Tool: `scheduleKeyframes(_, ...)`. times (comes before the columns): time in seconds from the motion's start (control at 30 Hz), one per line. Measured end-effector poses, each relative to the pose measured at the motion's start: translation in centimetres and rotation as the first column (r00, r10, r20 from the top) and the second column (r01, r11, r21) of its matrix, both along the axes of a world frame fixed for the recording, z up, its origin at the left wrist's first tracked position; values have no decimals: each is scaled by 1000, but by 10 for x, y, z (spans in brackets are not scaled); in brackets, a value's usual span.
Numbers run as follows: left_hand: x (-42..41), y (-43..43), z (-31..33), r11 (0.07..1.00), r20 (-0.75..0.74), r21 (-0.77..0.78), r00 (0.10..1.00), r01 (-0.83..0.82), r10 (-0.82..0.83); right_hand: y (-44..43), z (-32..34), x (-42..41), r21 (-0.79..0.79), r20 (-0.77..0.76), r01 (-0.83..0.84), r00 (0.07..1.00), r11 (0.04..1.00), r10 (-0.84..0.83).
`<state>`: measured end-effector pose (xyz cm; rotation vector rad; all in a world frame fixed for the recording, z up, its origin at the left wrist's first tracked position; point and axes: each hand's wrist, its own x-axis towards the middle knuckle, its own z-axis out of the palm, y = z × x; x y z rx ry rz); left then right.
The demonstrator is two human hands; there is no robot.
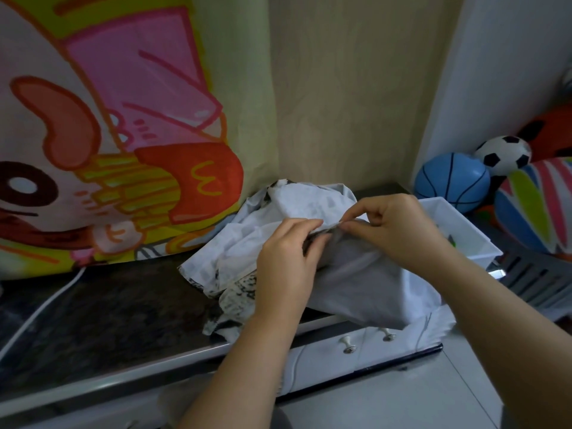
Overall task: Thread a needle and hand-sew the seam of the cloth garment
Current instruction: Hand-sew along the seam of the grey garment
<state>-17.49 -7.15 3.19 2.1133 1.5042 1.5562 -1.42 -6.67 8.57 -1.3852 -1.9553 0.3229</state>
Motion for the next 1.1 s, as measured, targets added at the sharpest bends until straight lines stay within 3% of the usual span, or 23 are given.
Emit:
scheduleKeyframes(0.17,-3,4,3,999,31,-33,999,41,-40,2,0,4,-48,0,-12,1000,999,12)
scheduleKeyframes(0.3,-7,4,7,983,90,-143,990,116,-104,2,0,5,-98,-3,-25,1000,995,25)
scheduleKeyframes(0.4,-9,2,12,936,157,-289,974,202,-161,1,1,8,-144,-17,-44,999,989,42)
scheduleKeyframes(0.67,-16,4,28,818,196,-477,946,321,-257,3,4,17,-343,-98,-144,988,928,117)
scheduleKeyframes(0.8,-11,19,39,711,110,-632,944,308,-311,9,2,25,-428,-193,-159,978,890,82)
scheduleKeyframes(1.0,21,24,27,744,272,-590,945,314,-183,23,-4,40,-529,-221,-137,975,838,19)
scheduleKeyframes(1.1,24,30,28,756,324,-551,925,353,-196,25,-6,45,-536,-206,-105,979,838,-9)
